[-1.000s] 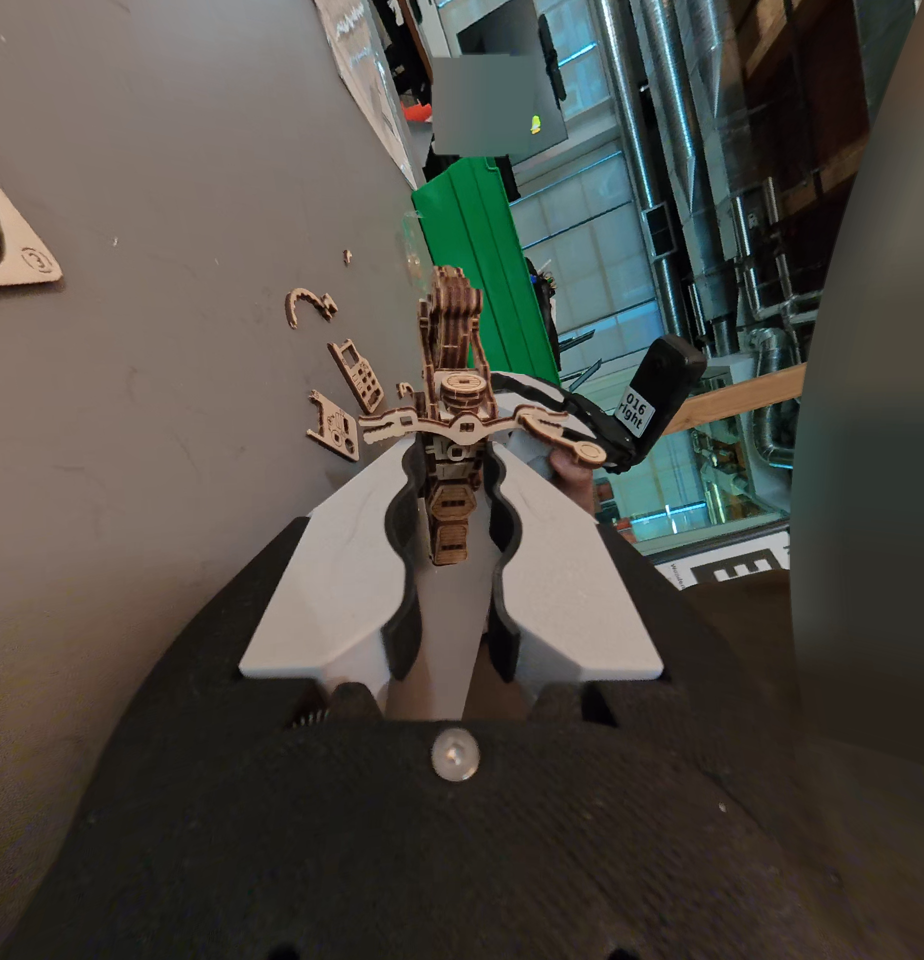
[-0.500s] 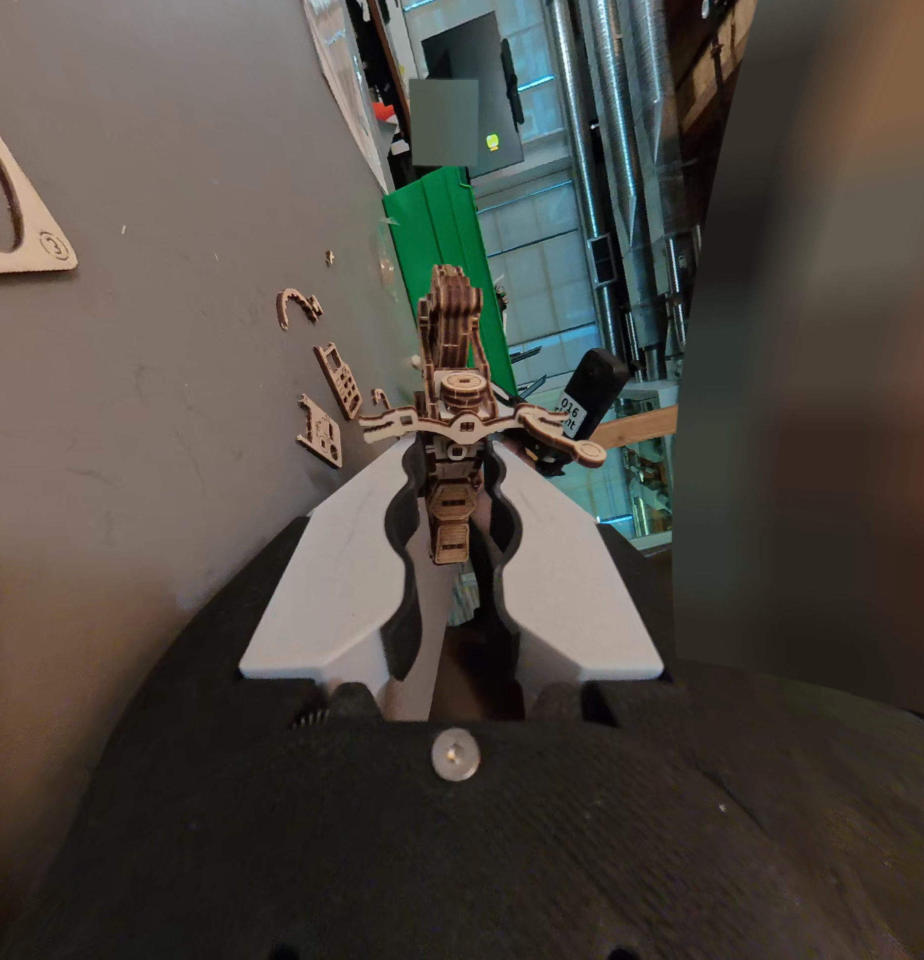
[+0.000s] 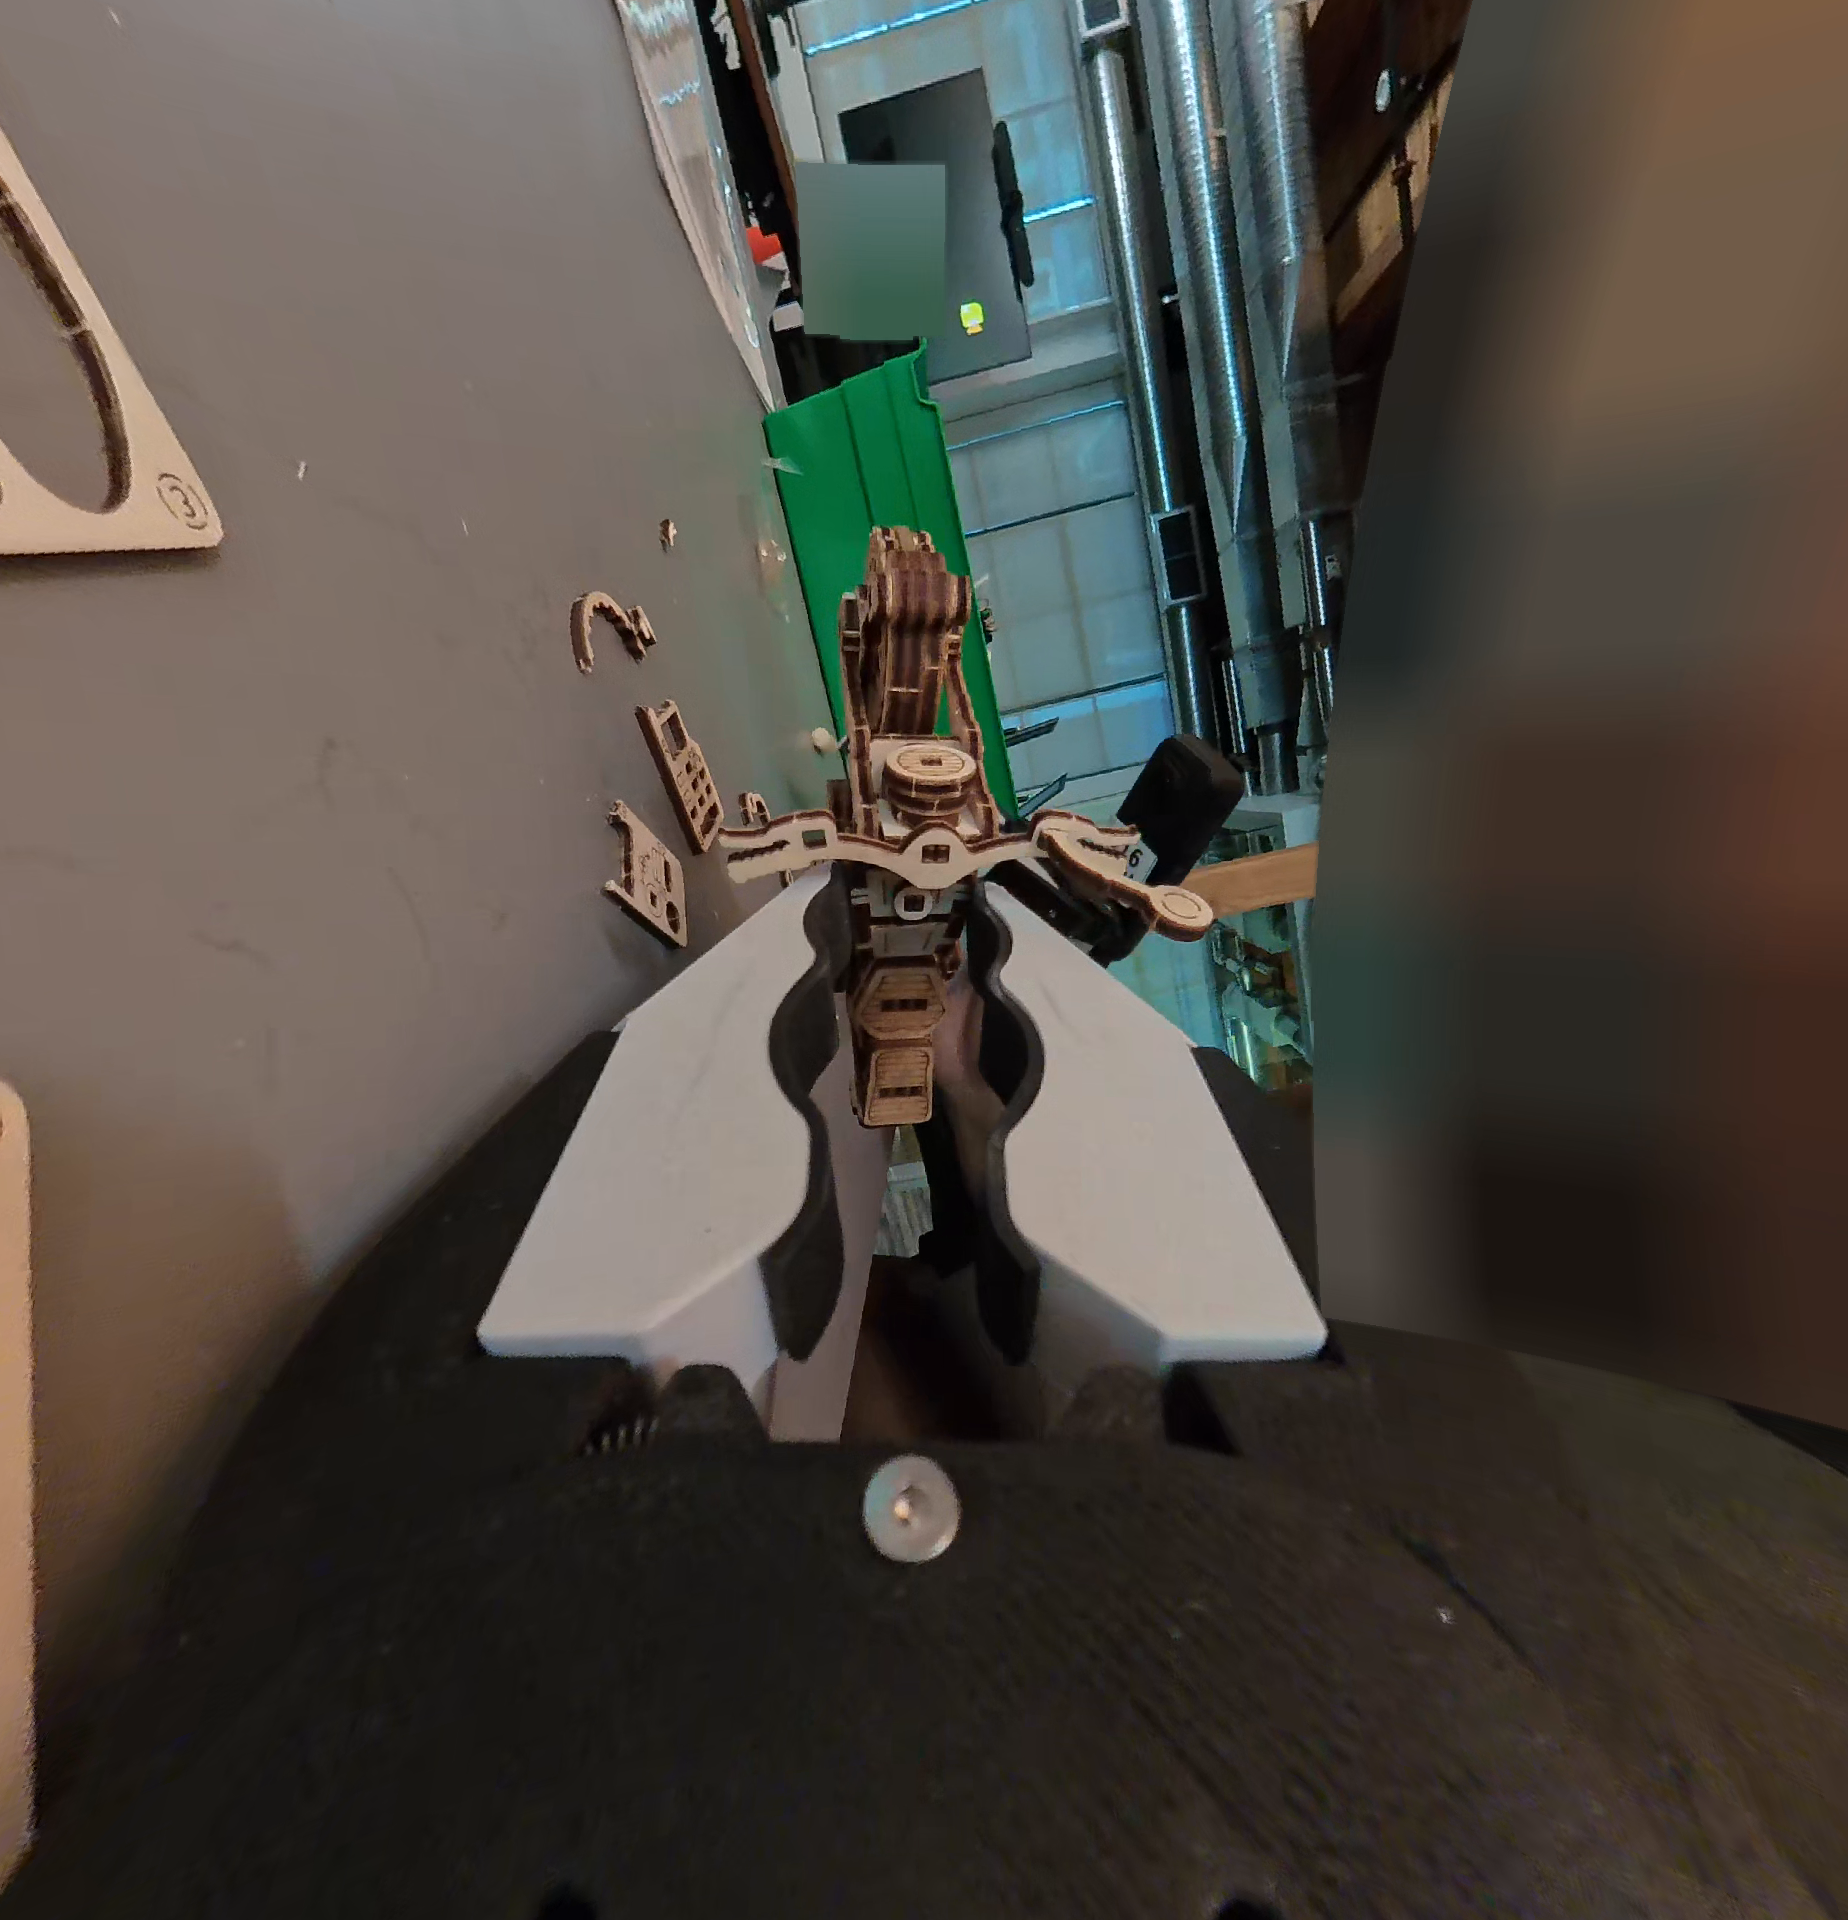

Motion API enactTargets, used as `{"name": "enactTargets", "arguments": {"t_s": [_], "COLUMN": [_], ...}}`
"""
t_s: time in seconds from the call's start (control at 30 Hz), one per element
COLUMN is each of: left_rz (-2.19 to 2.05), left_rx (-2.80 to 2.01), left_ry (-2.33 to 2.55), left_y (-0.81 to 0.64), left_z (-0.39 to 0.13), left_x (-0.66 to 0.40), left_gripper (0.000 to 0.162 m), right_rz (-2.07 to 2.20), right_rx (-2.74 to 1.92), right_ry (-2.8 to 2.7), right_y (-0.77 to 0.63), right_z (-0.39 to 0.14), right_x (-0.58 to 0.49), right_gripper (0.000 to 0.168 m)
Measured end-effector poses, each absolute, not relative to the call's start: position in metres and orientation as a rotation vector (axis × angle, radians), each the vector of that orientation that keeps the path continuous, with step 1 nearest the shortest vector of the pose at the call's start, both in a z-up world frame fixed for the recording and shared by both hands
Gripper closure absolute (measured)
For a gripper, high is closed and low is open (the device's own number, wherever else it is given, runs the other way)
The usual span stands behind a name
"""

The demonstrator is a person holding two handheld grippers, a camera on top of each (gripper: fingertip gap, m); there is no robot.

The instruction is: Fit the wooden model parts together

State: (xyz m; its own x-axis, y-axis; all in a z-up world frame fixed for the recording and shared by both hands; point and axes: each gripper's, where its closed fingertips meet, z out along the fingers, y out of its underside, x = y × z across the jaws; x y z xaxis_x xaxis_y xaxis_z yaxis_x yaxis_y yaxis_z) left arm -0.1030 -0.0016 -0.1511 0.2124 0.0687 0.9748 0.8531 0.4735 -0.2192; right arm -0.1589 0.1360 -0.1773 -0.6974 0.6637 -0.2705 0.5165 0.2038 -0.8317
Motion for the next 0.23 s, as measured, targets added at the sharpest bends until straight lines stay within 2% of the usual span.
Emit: {"name": "enactTargets", "arguments": {"t_s": [0.23], "left_rz": [-0.689], "left_rx": [-0.925], "left_ry": [-1.259], "left_y": [-0.0032], "left_z": [-0.1514], "left_x": [-0.1046], "left_gripper": [0.143], "right_rz": [1.445], "right_rx": [-1.116], "right_ry": [-2.361], "right_y": [0.1322], "right_z": [-0.1835], "right_x": [-0.1568], "right_gripper": [0.154]}}
